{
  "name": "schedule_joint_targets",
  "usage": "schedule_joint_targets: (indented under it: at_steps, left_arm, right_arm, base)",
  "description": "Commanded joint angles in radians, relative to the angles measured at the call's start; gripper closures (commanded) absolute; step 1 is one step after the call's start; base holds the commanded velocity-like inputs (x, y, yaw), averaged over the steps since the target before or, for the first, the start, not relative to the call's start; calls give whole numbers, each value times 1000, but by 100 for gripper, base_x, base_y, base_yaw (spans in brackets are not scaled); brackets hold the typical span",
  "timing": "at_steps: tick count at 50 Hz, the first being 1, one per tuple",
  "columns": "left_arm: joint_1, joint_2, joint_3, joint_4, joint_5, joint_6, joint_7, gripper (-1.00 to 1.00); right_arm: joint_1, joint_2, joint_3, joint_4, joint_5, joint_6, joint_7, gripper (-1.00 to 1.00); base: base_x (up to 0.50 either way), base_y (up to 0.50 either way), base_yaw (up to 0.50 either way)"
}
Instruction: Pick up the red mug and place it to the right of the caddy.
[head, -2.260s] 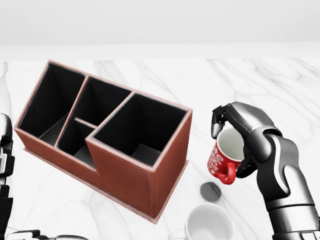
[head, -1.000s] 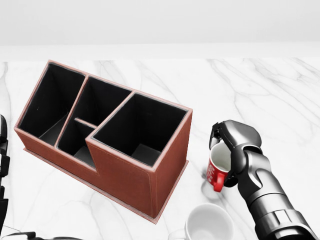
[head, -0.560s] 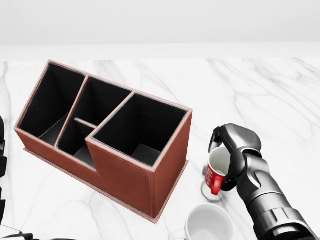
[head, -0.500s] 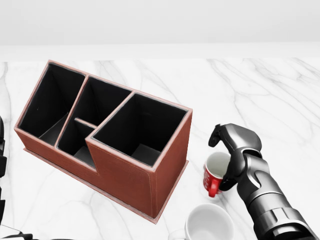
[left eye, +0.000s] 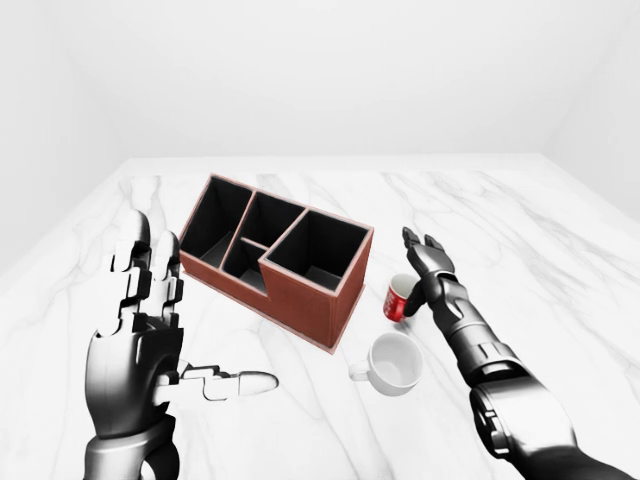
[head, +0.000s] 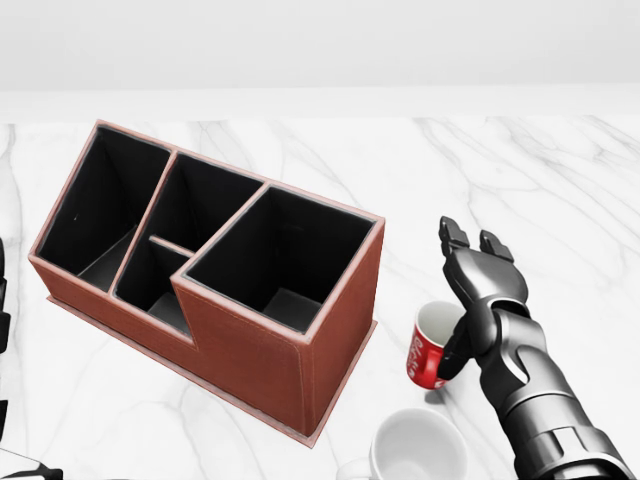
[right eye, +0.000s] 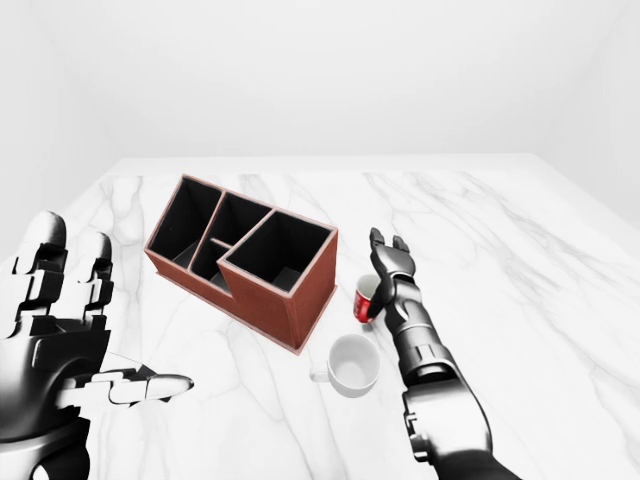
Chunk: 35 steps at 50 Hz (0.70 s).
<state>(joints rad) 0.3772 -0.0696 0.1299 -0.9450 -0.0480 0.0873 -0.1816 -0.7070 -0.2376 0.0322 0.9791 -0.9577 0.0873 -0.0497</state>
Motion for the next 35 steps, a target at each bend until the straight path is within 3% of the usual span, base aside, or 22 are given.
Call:
schedule_joint_targets:
  at_steps: [1,8,15,23,31,35]
  left_arm:
    - [-2,1,-5,7,3,0,4,-100]
    - [-5,2,1,10,-2,0,4,-100]
    - [-1,0,9,1,-8,0,1,-100]
    - [-6,-3,23,-8,-15,0,-5,-100]
    - [3,-5,4,-10,-1,0,-3,-100]
    - [6,-3,-4,-1,4,0,-1,-100]
  right_arm:
    - [30,-22,-11,-54,-24,0,5,-100]
    - [127,-39,-22,-237,-56,0,81,-100]
    - [265,-11,-29,-411,-105,0,119,-100]
    - [325,-6,-45,-491,-121,0,149,-100]
    - [405,-13,-86,-698,-121,0,271,-100]
    - [438,-24,-131,-870,-102,0,382,-100]
  base:
    - [0,0,0]
    - [0,0,0]
    - [0,0,0]
    - [0,0,0]
    - [0,0,0]
    - [0,0,0]
